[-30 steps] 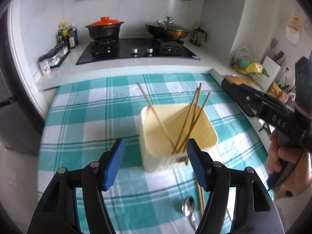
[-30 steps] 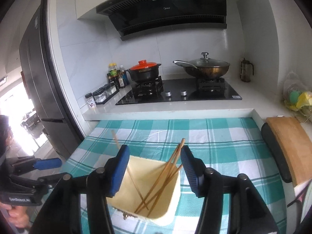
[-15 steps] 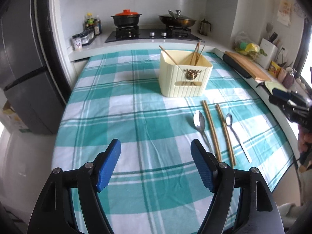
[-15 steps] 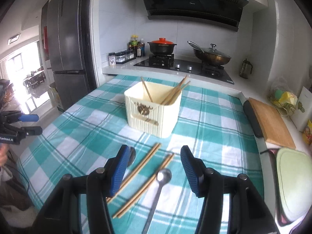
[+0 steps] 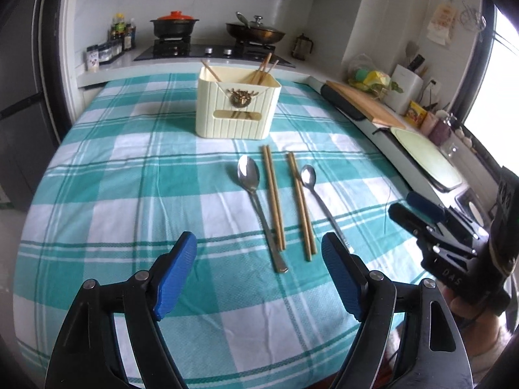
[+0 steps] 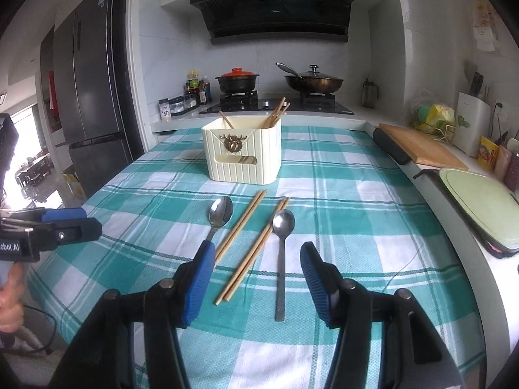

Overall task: Organize utensils
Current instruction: 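Lift both open grippers out and move them over the steel spoons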

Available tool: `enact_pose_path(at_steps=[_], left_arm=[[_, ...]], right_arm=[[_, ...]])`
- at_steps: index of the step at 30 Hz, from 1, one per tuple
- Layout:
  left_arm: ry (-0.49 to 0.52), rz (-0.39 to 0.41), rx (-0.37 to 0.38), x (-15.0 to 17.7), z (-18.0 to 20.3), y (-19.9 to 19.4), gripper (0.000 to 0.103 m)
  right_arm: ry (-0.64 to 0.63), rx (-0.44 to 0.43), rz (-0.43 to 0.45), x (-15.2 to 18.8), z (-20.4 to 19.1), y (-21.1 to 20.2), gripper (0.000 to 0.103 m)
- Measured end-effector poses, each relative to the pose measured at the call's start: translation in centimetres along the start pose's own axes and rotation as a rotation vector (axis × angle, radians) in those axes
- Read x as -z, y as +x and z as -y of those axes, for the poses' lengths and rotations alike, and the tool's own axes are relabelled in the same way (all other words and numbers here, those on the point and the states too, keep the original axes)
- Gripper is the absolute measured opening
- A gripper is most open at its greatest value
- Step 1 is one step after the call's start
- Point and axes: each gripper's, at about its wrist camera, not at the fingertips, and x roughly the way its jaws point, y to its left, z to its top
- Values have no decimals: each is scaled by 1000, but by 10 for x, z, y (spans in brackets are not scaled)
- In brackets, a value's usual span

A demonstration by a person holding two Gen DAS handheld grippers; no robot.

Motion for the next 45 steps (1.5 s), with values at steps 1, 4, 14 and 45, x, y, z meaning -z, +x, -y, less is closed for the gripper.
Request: enact_pose_path(at_steps=[1, 4, 14, 45], left_arm=[[1, 3, -9, 1, 0, -1, 81], [-16, 4, -8, 4, -5, -4, 82], [-29, -12, -36, 9, -13, 2, 82], [-72, -93, -83, 20, -29, 29, 83]], right_arm=[[8, 10, 12, -1, 1, -2, 56], [11, 24, 32, -2, 2, -5, 56], [-44, 0, 15, 10, -22, 3, 56], [-40, -20, -47, 25, -27, 24, 56]])
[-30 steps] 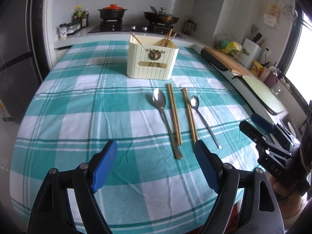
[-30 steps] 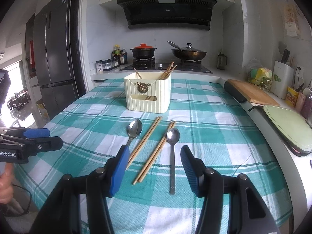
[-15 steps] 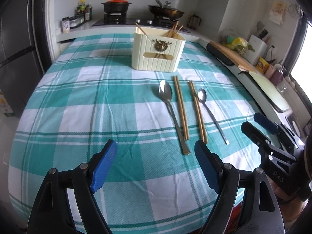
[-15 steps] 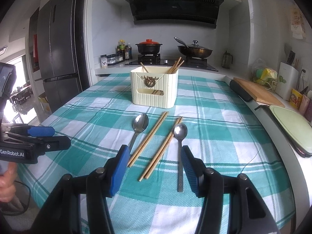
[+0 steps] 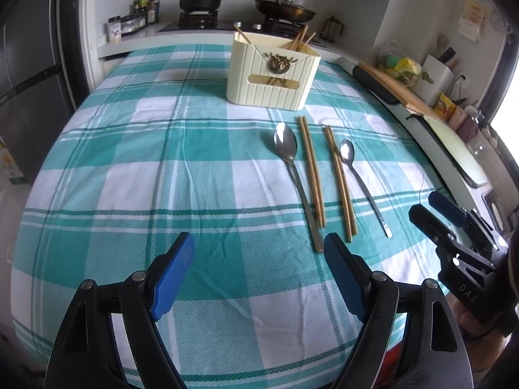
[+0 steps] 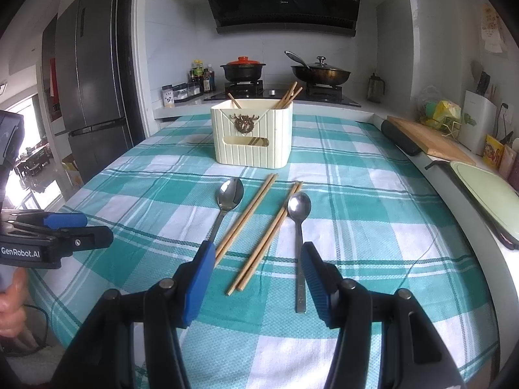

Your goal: Organize utensils

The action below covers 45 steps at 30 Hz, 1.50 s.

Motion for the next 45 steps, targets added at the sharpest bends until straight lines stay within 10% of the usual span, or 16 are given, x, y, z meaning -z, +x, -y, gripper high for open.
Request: enact_pose_path(at_steps=[31, 45], left_arm=[[-3, -10, -9, -9, -4, 8, 84], [20, -115, 3, -68, 24, 111, 86]], right_arm=[[13, 67, 30, -1, 15, -8, 56], [65, 87, 2, 7, 30, -4, 56]])
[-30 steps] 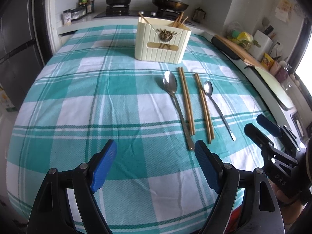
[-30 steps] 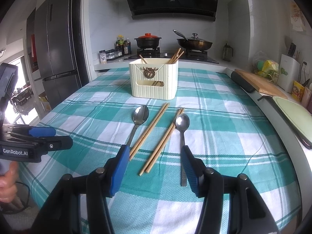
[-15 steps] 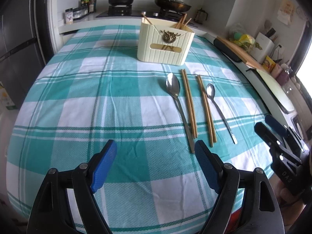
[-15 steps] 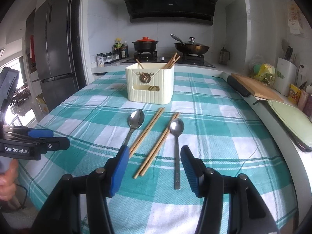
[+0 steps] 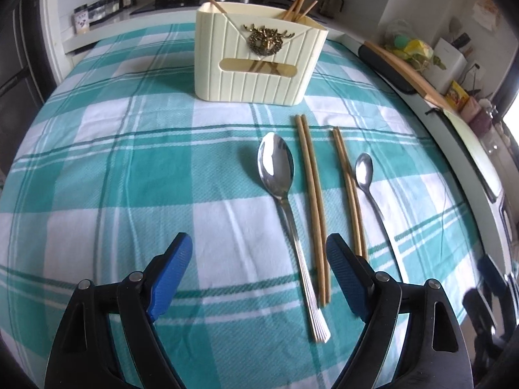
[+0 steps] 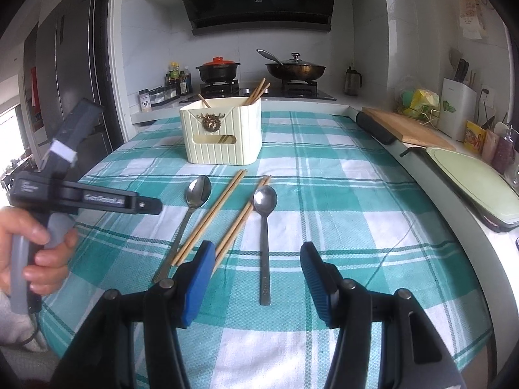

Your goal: Organize utensils

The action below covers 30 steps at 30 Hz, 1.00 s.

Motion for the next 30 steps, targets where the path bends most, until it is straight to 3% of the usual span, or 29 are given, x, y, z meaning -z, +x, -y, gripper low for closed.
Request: enact_pose_path(at_steps=[6, 13, 19, 25, 27, 30], left_arm=[[-39, -21, -65, -12, 3, 39, 86], [62, -17, -163, -7, 18, 56, 86], [80, -3, -181, -3, 9, 53, 90], [60, -5, -176, -1, -2, 50, 90], [67, -3, -177, 0, -1, 49, 90], [68, -2, -171, 3, -2, 48, 90]], right_arm=[[22, 20, -4, 4, 13, -3, 57], [43, 31, -28, -2, 29, 9, 57], [-3, -1, -129, -7, 31, 45, 57], [-29, -74, -259, -14, 20, 107, 56], [-41, -60, -290, -17, 17, 127, 53], [-74, -46, -328, -16, 12, 144, 40]])
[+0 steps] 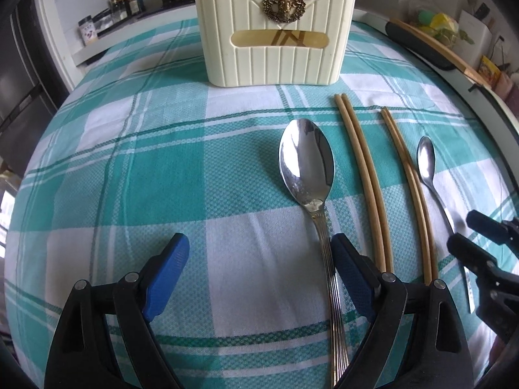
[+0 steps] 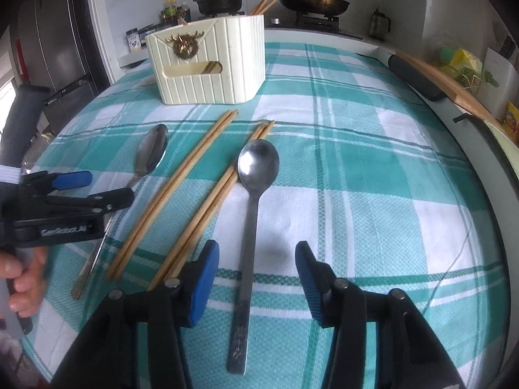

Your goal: Organize utensils

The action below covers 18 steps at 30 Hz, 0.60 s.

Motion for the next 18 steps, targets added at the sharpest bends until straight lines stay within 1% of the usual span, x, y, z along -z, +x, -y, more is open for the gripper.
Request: enact_pose_path(at_steps=[2, 4, 6, 11, 18], left_arm=[[-4, 3, 7, 1, -2, -1, 90], [-7, 8, 11, 3, -2, -1, 90], [-7, 13, 10, 4, -3, -2, 90], [-10, 11, 17, 5, -5, -3, 91], [-28, 4, 10, 8, -18, -5, 91]], right_arm=[[-38, 34, 10, -2, -6, 1, 30], [-44, 48, 3, -4, -7, 0, 10], [-33, 84, 5, -2, -6, -1, 8], [34, 158, -6, 5, 11, -7, 9], [61, 215, -30, 20, 28, -19, 9]])
